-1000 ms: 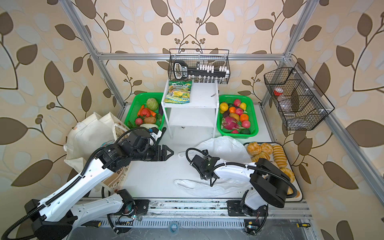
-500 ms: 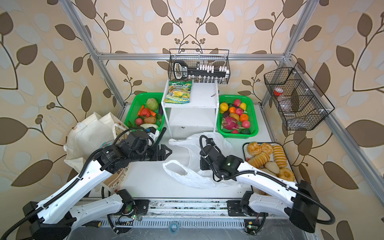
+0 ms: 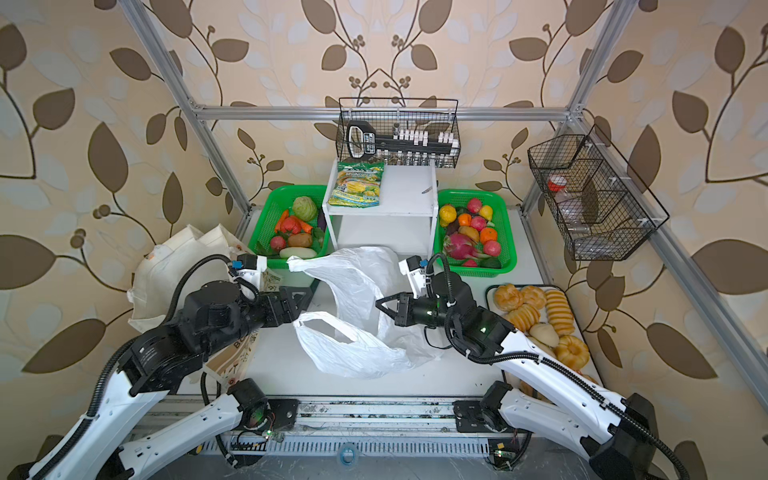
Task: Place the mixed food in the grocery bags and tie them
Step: 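Lift the white plastic bag upward off the table with both grippers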
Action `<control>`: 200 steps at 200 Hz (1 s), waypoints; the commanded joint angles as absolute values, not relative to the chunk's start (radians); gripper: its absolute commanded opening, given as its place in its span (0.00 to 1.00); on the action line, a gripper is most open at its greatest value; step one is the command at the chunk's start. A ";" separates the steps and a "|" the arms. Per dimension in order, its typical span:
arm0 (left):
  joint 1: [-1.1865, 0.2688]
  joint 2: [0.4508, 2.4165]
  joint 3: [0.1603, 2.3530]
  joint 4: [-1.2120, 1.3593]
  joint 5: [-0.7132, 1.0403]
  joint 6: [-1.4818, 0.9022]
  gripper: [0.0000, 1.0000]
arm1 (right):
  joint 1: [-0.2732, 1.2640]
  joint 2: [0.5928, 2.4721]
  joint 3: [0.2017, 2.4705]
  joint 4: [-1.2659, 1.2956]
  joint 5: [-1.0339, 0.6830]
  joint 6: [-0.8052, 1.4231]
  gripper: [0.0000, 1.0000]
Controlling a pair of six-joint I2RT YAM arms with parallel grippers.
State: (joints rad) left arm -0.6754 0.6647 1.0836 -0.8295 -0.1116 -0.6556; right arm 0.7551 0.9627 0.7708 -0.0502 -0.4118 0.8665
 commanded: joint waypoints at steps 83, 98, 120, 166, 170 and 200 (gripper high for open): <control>-0.683 0.683 1.064 -0.674 0.134 -0.730 0.86 | 0.647 1.052 0.642 0.324 -0.606 1.092 0.00; -0.683 0.741 1.032 -0.571 0.234 -0.779 0.87 | 0.647 1.058 0.641 0.333 -0.605 1.094 0.00; -0.683 0.796 0.972 -0.451 0.277 -0.862 0.86 | 0.648 1.063 0.640 0.344 -0.605 1.098 0.00; -0.683 0.840 0.913 -0.421 0.260 -0.896 0.78 | 0.649 1.066 0.626 0.380 -0.601 1.122 0.00; -0.683 0.842 0.909 -0.414 0.264 -0.896 0.75 | 0.649 1.067 0.625 0.389 -0.602 1.128 0.00; -0.683 0.859 0.914 -0.405 0.270 -0.869 0.36 | 0.647 1.073 0.626 0.394 -0.601 1.139 0.00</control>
State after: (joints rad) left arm -0.6754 0.8547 0.9092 -0.4587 0.2569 -0.8932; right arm 0.6495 1.0641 0.6376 0.3561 -0.5877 1.1076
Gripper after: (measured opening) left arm 0.507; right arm 0.047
